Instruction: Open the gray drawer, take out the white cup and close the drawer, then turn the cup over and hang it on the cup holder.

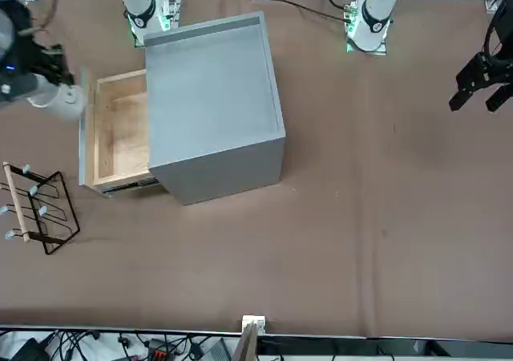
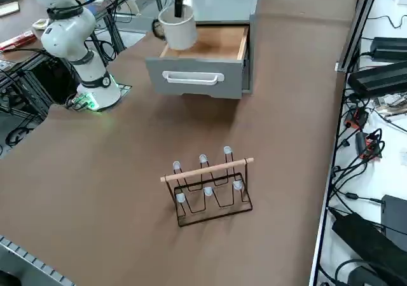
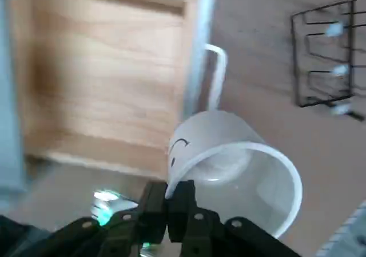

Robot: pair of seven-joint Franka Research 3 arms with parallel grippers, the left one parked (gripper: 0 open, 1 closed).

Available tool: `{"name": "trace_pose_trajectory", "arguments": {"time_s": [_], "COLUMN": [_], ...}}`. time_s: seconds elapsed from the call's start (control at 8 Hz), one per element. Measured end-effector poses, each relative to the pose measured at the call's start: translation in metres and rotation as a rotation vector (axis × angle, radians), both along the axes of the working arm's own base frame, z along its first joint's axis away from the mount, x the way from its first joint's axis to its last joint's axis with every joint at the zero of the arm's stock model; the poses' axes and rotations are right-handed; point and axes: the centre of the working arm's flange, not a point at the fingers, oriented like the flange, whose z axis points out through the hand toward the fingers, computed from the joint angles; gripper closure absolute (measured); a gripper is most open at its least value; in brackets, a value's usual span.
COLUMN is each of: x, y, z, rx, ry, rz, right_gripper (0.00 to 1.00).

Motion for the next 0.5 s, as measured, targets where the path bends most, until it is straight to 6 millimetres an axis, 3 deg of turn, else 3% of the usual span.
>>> {"name": "trace_pose_trajectory", "arguments": {"time_s": [0.25, 0.5], "x": [-0.005, -0.004], "y": [-0.071, -0.112], "z": [-0.012, -0.041], "rx": [0.023, 0.043], "ry": [0.01, -0.013], "rz": [0.115, 0.192], "right_gripper": [0.95, 0.95]}}
